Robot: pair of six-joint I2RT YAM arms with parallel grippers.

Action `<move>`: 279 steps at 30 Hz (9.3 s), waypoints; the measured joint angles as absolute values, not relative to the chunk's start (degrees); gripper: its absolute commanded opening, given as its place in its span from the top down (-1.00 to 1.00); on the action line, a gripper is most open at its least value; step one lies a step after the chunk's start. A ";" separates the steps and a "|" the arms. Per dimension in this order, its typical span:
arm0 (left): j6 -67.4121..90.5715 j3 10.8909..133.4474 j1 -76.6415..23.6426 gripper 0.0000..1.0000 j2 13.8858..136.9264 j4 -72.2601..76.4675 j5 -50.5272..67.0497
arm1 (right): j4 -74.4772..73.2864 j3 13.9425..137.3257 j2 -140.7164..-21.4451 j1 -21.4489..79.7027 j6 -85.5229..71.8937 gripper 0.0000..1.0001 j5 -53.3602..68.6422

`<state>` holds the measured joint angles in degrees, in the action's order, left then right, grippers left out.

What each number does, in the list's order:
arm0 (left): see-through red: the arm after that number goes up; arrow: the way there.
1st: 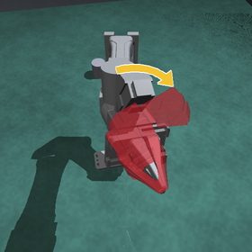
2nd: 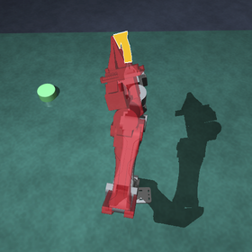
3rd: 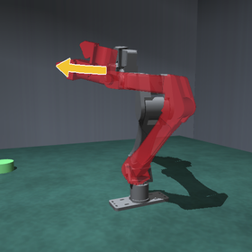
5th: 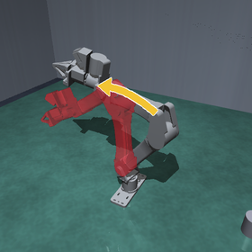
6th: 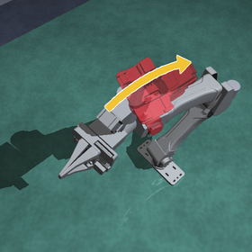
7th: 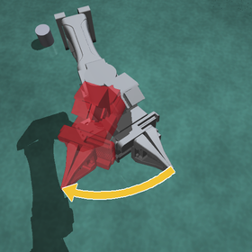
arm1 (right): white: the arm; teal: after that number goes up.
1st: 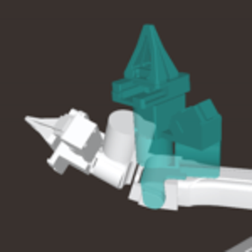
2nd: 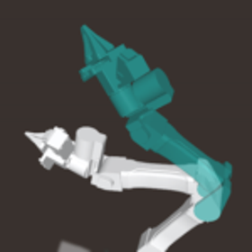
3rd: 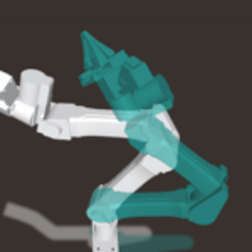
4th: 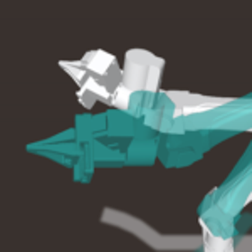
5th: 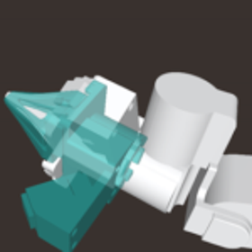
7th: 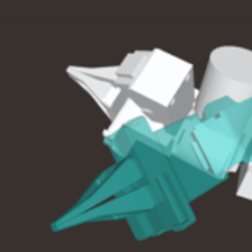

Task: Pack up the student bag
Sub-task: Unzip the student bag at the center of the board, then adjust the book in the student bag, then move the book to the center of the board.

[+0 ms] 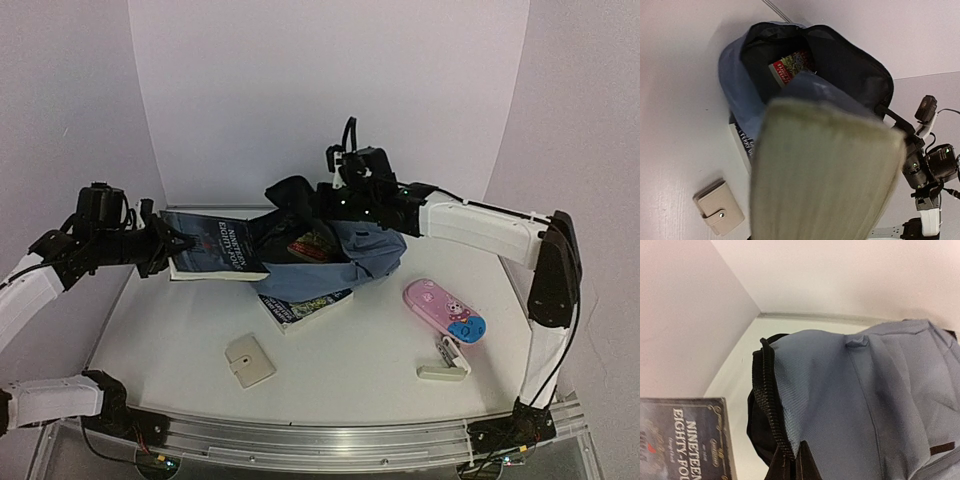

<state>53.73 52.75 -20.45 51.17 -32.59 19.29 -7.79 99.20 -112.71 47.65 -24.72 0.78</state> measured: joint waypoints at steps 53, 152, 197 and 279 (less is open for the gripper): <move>78.07 71.22 -29.39 1.00 107.83 12.74 22.22 | 6.44 84.18 -103.05 46.37 -35.85 1.00 1.65; 52.11 74.54 -36.70 -0.26 107.61 -12.00 10.29 | 10.17 73.06 -99.09 46.41 -35.00 1.00 -1.03; 48.00 101.21 -36.79 -0.15 134.27 -2.45 17.74 | 9.88 72.62 -96.09 46.41 -37.05 1.00 -0.38; 42.67 47.16 -26.39 -0.17 98.96 4.96 24.92 | 38.68 30.26 -84.03 51.69 -69.38 -0.13 10.81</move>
<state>42.67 47.16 -26.39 98.96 4.96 24.92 38.68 30.26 -84.03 51.69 -69.38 10.81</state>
